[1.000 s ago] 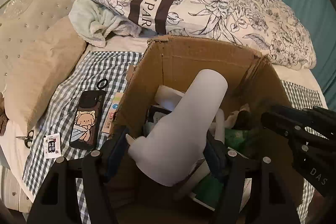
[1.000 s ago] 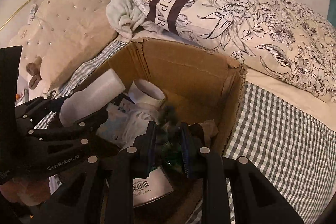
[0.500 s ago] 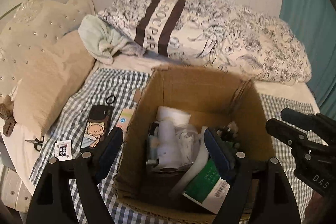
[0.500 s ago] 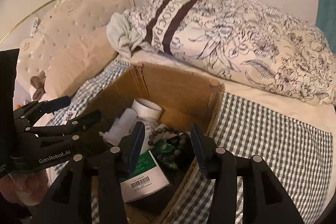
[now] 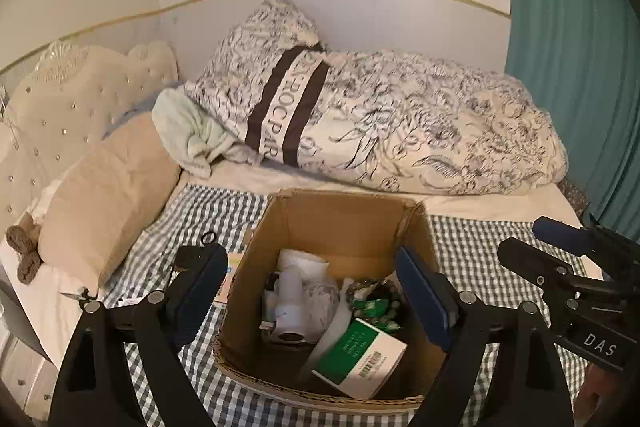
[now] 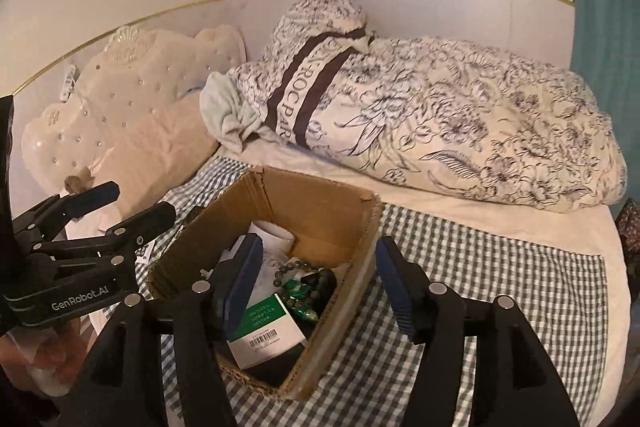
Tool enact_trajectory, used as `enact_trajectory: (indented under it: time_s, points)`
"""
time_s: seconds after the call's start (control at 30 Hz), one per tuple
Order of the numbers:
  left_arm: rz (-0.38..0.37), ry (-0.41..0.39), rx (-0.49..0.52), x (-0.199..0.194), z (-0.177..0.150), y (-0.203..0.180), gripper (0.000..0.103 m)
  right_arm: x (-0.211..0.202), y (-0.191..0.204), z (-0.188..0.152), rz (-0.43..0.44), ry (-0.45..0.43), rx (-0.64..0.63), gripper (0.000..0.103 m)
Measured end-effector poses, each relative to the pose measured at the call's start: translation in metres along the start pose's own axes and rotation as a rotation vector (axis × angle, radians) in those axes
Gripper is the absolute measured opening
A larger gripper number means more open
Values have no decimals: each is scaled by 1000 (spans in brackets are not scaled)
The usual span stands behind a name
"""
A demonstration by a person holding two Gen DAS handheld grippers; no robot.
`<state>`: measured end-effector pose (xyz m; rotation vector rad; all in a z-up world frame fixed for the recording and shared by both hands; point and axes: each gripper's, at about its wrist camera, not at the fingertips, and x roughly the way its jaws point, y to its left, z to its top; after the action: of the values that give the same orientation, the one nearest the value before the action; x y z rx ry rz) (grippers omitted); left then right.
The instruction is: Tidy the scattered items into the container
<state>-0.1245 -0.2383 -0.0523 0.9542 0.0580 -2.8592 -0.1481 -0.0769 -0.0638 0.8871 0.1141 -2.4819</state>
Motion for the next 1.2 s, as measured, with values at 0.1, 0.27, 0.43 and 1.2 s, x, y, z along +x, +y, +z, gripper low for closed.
enact_trajectory:
  time_s: [0.1, 0.27, 0.43, 1.2]
  points:
    - [-8, -13, 3, -11, 0, -7, 92, -19, -5, -2, -24, -26, 4, 72]
    - [-23, -34, 7, -27, -1, -25, 95, -49, -18, -4, -62, -71, 17, 80]
    - [-53, -69, 16, -47, -1, -44, 99, -79, -35, -10, -97, -128, 40, 92]
    - [-175, -138, 76, -87, -20, -160, 103, -185, -130, -61, -294, -200, 112, 103]
